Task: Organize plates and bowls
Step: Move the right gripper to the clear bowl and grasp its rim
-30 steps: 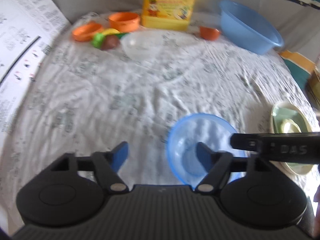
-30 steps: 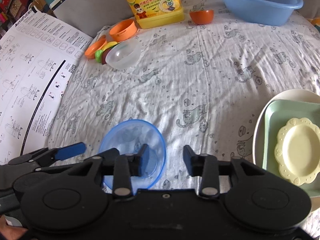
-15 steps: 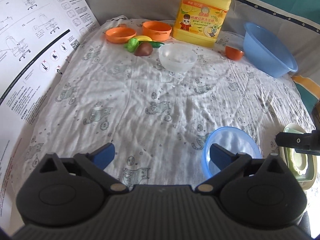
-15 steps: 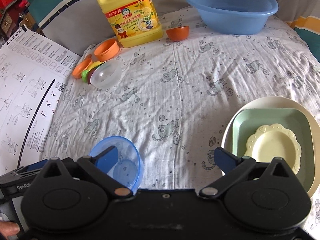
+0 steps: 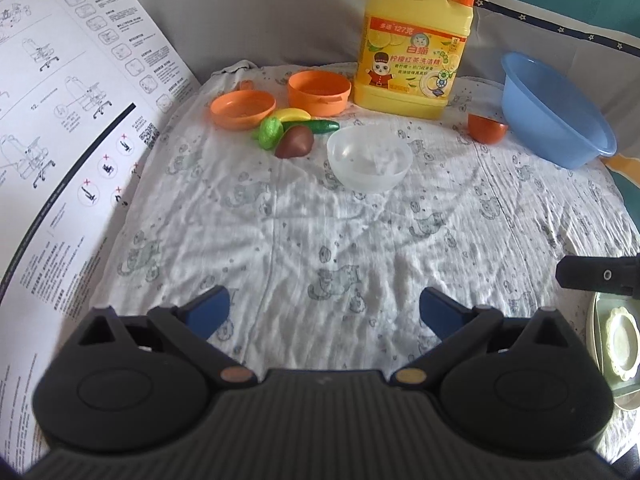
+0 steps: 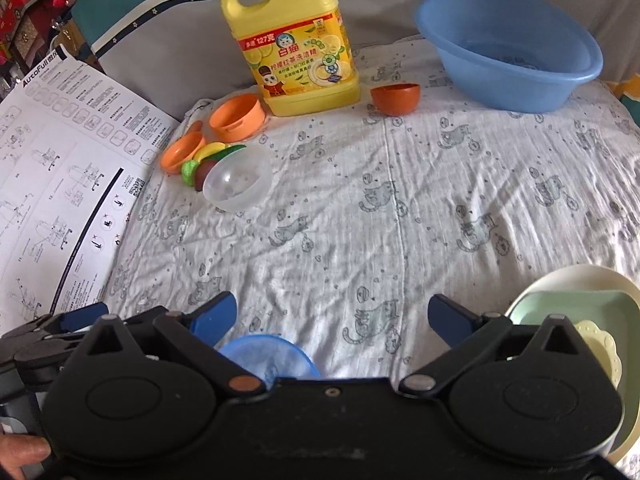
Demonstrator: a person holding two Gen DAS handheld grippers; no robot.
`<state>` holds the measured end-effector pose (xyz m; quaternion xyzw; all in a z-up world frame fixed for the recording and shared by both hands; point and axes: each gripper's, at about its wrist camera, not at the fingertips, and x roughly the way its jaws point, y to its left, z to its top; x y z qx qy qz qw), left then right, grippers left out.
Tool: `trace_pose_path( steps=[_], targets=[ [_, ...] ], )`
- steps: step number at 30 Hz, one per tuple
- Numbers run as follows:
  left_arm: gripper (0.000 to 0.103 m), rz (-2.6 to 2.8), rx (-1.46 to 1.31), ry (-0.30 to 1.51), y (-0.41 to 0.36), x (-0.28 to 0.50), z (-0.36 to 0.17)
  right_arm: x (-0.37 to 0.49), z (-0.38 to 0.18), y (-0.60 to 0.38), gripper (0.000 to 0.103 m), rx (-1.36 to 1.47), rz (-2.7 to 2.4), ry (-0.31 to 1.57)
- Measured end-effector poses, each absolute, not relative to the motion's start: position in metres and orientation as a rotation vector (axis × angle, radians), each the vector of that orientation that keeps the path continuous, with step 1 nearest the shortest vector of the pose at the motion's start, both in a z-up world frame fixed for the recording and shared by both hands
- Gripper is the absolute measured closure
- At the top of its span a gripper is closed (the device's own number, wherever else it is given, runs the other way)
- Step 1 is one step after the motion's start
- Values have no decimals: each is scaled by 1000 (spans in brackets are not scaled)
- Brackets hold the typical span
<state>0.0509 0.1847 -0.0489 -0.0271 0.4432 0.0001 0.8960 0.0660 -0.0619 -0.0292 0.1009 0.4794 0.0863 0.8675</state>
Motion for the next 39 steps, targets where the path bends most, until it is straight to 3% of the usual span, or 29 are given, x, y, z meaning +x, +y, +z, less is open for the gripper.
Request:
trace_pose_path(
  steps=[16, 18, 22, 25, 29, 33, 34, 39],
  targets=[
    [0, 44, -97, 876, 212, 159, -61, 188, -34, -10, 0, 245, 185, 1015],
    [1, 41, -108, 873, 210, 168, -64, 203, -39, -5, 7, 253, 180, 1020],
    [14, 24, -136, 882, 204, 184, -73, 228, -55, 4, 24, 274, 179, 1064],
    [30, 2, -139, 896, 199, 191, -81, 239, -65, 9, 36, 285, 191, 1086],
    [47, -26, -161, 911, 197, 198, -89, 246, -74, 20, 63, 276, 226, 1094],
    [72, -54, -168, 926, 192, 202, -94, 252, -85, 27, 87, 285, 247, 1104],
    [79, -62, -170, 929, 191, 203, -95, 252, -86, 29, 88, 284, 251, 1103],
    [83, -59, -163, 933, 189, 200, -95, 248, -85, 32, 91, 262, 264, 1086]
  ],
)
